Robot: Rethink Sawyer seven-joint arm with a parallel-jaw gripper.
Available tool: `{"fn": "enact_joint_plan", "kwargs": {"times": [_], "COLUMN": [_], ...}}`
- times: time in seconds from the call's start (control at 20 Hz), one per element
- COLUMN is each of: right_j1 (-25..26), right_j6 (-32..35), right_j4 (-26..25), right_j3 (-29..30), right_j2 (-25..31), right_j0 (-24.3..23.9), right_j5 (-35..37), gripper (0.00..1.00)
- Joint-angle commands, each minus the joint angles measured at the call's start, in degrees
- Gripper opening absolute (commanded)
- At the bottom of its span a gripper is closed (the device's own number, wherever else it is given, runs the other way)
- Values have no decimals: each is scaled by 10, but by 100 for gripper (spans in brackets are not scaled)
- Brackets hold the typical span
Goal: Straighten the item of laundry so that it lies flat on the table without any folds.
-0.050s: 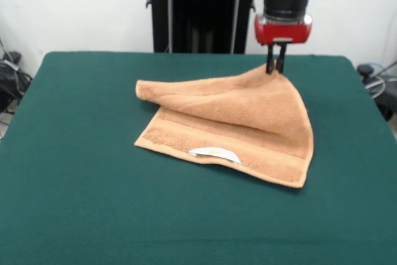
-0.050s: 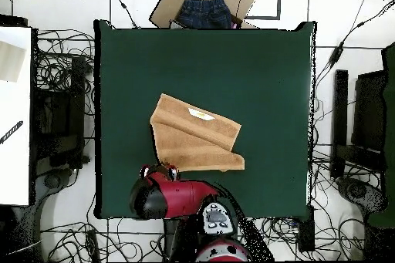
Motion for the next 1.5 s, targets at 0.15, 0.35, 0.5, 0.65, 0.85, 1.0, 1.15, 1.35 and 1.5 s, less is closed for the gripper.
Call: {"fn": "enact_joint_plan", "kwargs": {"times": [0.15, 0.35, 0.5, 0.65, 0.85, 1.0, 1.15, 1.35, 1.5], "right_j1": [-16, -6, 11, 14, 11, 13, 7, -5, -9], "right_j6": [133, 130, 140, 150, 150, 151, 162, 167, 172], "right_j4": [45, 49, 54, 64, 68, 75, 92, 109, 120], "right_j3": [36, 32, 33, 41, 48, 49, 54, 66, 78], "right_j2": [8, 8, 6, -7, -7, -13, -23, -25, -28], "right_j0": [3, 2, 12, 39, 45, 52, 73, 87, 97], "right_j5": [12, 6, -20, -33, -34, -35, -32, -28, -34], "gripper": [0, 0, 0, 0, 0, 0, 0, 0, 0]}}
